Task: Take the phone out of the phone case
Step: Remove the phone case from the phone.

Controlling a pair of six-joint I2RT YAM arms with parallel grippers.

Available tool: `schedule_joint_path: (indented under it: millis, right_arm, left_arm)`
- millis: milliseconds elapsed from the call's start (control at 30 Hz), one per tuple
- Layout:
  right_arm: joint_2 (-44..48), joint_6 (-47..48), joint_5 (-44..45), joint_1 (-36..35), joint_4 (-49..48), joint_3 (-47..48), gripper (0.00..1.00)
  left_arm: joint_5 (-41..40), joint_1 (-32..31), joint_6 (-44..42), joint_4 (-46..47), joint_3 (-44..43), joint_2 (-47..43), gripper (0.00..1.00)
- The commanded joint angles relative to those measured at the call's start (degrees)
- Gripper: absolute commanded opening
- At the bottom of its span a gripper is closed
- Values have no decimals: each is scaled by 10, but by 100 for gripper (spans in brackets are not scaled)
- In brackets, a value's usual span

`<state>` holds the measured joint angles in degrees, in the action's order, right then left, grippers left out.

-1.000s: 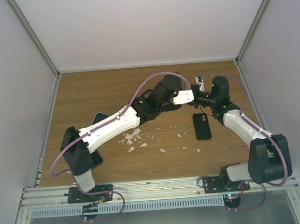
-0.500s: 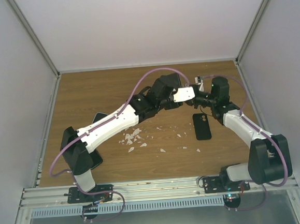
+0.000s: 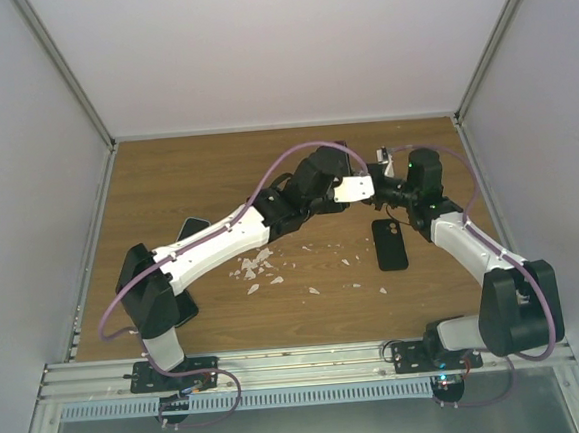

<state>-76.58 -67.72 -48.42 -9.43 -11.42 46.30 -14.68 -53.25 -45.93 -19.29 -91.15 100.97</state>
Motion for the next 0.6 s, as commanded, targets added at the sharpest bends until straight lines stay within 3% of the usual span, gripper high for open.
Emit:
schedule_joint_path:
  millis: [0,333,567]
  right_arm:
    - [20,-7,-35,-4,-54,12,0]
    - [25,-16,-39,-14,-47,6,0]
    - [23,-17,-36,-26,-51,6,0]
  left_arm:
    - [-58,19,-34,40,26,-2,62]
    - [-206,25,-176,264,91,11,56]
    - [-205,23,-150,237,51,27,42]
